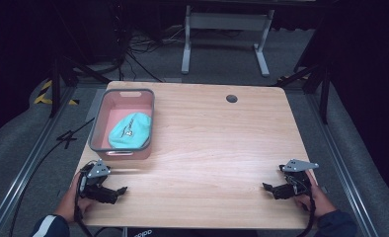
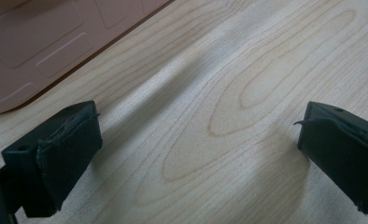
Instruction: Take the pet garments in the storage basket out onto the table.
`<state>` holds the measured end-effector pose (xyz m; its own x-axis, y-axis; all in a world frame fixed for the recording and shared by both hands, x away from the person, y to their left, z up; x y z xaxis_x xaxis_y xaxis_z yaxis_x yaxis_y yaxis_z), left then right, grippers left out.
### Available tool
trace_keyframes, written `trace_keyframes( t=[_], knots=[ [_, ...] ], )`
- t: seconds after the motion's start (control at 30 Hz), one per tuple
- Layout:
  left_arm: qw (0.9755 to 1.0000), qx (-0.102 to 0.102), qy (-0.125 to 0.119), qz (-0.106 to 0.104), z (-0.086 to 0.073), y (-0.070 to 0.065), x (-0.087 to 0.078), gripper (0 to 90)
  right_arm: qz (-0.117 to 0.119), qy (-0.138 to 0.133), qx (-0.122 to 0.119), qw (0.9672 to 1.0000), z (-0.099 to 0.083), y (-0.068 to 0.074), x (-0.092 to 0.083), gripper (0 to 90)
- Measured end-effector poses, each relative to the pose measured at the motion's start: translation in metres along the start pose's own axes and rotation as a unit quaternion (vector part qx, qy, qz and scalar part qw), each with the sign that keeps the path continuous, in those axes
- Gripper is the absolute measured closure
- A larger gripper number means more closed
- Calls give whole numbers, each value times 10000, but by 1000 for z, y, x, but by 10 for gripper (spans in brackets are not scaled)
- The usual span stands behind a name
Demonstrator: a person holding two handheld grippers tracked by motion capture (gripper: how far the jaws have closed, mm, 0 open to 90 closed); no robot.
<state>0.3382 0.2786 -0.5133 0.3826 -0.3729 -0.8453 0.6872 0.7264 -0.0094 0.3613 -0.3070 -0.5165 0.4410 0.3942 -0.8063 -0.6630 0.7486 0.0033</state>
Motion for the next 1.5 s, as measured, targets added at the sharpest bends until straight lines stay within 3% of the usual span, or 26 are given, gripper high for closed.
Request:
trace_keyframes(
  t=[0.7,0.87,0.93,1.0,1.07,1.3,1.5],
  knots=[
    [10000,21,60,-14,-1,0,-2,6,-6,7,20,10000,0,0,0,2],
    [9998,5,206,-2,1,2,-6,102,-5,10,25,10000,0,0,0,2],
    [9996,70,267,-85,3,1,-8,156,-9,7,22,10000,0,0,0,2],
    [9992,164,367,-30,4,1,-9,158,-9,7,22,10000,0,0,0,2],
    [9992,263,309,-31,6,0,-14,174,-9,8,22,10000,0,0,0,2],
    [9995,322,-50,12,16,2,-39,204,-8,7,22,10000,0,0,0,2],
    [9991,367,-188,66,24,0,-55,206,-10,7,23,10000,0,0,0,2]
  ],
)
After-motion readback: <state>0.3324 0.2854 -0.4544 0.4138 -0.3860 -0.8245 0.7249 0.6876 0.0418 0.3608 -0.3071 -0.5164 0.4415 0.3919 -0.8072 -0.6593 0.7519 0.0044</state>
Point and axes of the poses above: each handheld gripper's, and its own axes: x roughly forward along the jaws, z roughly out of its top, y roughly to its left, the point moved 4 cm from there along x, roughly forward along the jaws, and after that the axes turned 9 degrees about y, right-handed, at the moved point
